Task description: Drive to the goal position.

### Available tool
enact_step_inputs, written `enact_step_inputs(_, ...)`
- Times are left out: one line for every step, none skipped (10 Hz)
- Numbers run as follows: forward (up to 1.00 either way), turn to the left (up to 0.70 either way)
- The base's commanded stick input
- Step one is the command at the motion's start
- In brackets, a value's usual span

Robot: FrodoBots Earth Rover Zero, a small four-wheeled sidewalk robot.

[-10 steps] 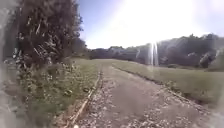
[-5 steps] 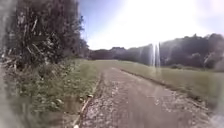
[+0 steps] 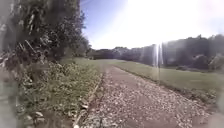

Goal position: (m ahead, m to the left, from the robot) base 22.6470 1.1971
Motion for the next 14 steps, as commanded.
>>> enact_step_inputs(1.00,0.00)
enact_step_inputs(1.00,0.00)
enact_step_inputs(1.00,0.00)
enact_step_inputs(1.00,0.00)
enact_step_inputs(1.00,0.00)
enact_step_inputs(1.00,0.00)
enact_step_inputs(1.00,0.00)
enact_step_inputs(1.00,0.00)
enact_step_inputs(1.00,-0.07)
enact_step_inputs(1.00,-0.16)
enact_step_inputs(1.00,-0.32)
enact_step_inputs(1.00,-0.16)
enact_step_inputs(1.00,0.00)
enact_step_inputs(1.00,0.00)
